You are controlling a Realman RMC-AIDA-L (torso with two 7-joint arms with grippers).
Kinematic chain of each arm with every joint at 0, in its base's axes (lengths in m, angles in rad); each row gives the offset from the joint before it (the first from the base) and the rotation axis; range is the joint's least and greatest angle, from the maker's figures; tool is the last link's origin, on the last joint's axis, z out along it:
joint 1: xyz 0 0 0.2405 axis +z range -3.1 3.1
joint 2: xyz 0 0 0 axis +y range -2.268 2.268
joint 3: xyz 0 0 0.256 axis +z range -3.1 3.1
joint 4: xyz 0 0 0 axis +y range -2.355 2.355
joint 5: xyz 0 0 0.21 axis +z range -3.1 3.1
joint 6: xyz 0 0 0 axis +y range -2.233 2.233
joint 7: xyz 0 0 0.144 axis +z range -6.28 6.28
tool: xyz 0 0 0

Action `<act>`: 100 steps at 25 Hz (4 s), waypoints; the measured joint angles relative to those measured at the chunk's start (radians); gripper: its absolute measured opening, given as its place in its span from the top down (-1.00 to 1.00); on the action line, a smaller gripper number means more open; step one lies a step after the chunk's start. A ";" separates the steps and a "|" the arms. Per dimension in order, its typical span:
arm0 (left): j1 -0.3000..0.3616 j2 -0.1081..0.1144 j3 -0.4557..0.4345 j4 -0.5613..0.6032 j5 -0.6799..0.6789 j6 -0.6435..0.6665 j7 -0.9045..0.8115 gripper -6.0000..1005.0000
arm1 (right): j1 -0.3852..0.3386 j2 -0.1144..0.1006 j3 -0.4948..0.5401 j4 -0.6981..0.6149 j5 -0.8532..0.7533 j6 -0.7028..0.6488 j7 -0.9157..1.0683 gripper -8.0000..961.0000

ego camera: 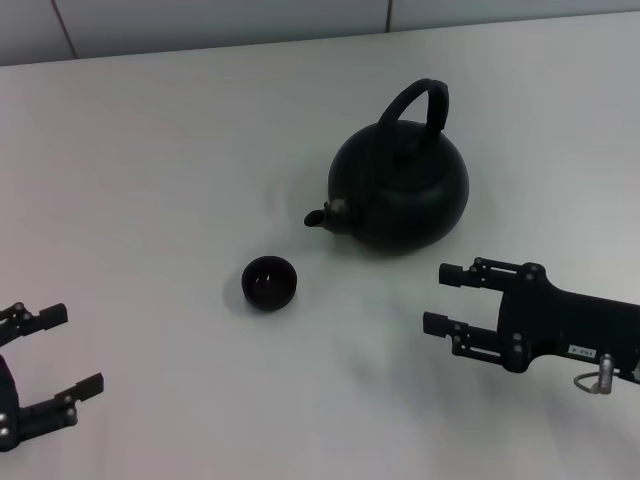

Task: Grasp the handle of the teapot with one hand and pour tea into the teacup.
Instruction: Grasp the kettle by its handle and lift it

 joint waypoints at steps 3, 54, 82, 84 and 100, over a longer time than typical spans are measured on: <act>0.000 -0.003 0.001 0.002 0.001 -0.010 0.005 -0.62 | -0.003 0.001 0.005 0.011 0.000 0.000 -0.006 -0.31; -0.005 -0.060 -0.024 0.007 0.037 -0.132 0.067 -0.61 | 0.276 0.001 0.682 0.387 0.000 0.405 -0.436 -0.25; -0.016 -0.060 -0.050 0.004 0.032 -0.126 0.065 -0.62 | 0.308 0.002 0.666 0.388 -0.012 0.425 -0.428 0.51; -0.016 -0.060 -0.050 0.004 0.032 -0.126 0.065 -0.62 | 0.309 0.001 0.666 0.388 -0.012 0.421 -0.428 0.65; -0.005 -0.062 -0.046 -0.005 0.032 -0.121 0.083 -0.62 | 0.381 -0.001 0.452 0.245 -0.028 0.371 -0.279 0.81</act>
